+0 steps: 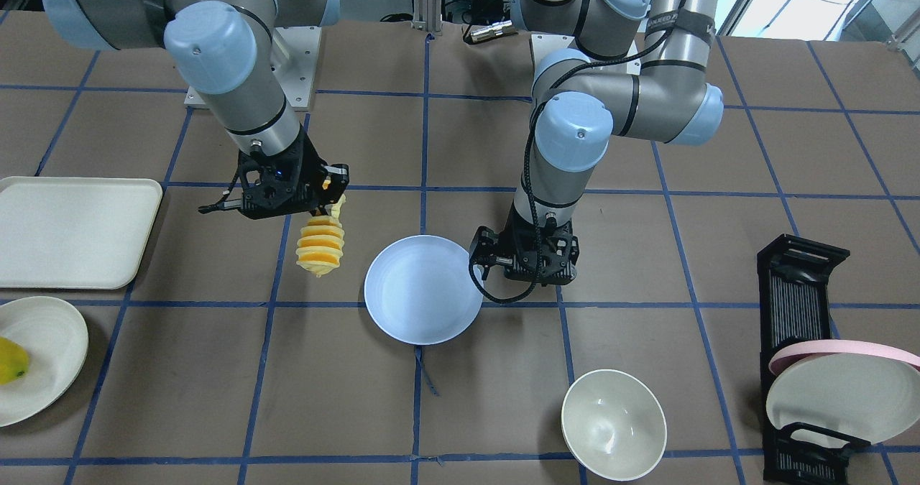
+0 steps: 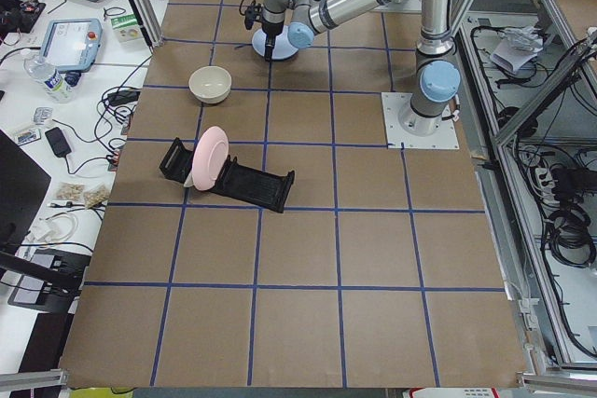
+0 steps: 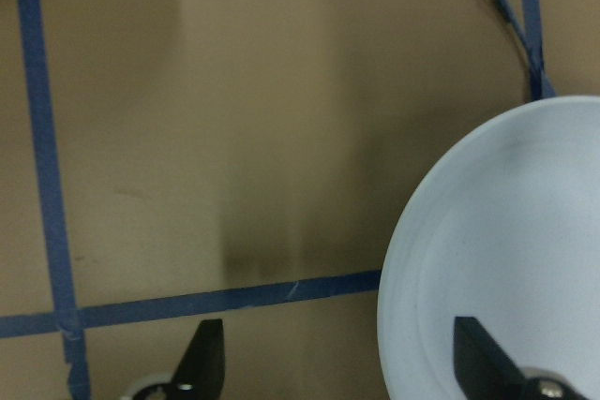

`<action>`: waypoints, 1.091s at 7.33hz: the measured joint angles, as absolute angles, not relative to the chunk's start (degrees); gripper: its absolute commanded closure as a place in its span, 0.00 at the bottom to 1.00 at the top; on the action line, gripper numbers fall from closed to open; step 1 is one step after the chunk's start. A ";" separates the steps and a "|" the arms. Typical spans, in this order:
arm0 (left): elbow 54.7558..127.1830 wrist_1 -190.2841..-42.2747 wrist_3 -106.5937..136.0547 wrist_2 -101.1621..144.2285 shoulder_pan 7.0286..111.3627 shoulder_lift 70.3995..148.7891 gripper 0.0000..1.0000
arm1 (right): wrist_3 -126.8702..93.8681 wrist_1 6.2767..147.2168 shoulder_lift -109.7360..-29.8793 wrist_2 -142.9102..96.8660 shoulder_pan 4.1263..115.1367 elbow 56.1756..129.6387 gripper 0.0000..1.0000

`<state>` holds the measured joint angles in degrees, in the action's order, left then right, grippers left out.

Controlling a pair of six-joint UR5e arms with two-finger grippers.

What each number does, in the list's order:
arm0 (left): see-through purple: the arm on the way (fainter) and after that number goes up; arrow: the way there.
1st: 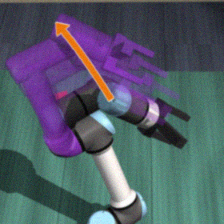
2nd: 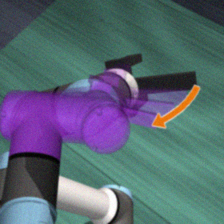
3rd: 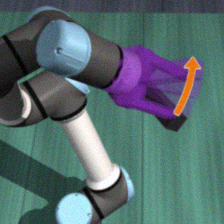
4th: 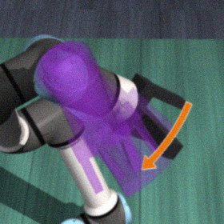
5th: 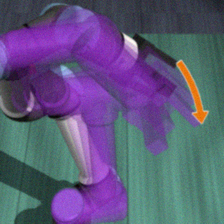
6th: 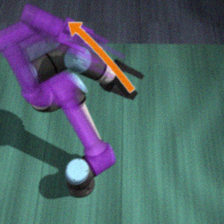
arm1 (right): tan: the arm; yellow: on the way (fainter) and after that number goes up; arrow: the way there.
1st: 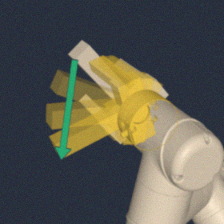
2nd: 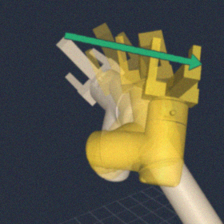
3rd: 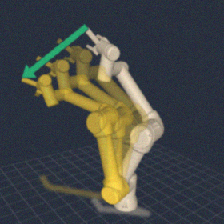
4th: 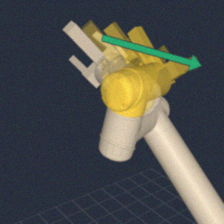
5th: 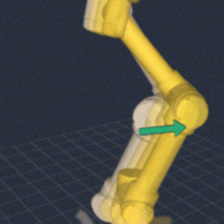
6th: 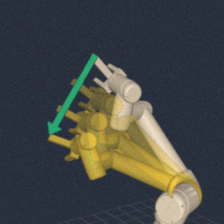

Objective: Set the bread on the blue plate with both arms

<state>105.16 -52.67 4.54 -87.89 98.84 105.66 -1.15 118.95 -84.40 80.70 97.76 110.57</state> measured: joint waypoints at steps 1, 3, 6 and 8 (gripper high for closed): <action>100.04 -62.91 4.70 -89.22 98.82 103.67 0.00 | -3.82 123.28 -82.31 80.21 100.32 110.59 1.00; 90.48 -80.36 5.79 -91.94 98.69 99.60 0.00 | -9.50 133.07 -78.24 76.42 103.49 110.57 1.00; 86.68 -86.92 10.80 -92.98 98.44 96.09 0.00 | -15.08 143.26 -73.95 73.93 106.14 112.31 0.79; 86.54 -87.00 11.46 -92.93 98.22 95.29 0.00 | -16.21 146.59 -72.34 73.72 106.80 113.33 0.35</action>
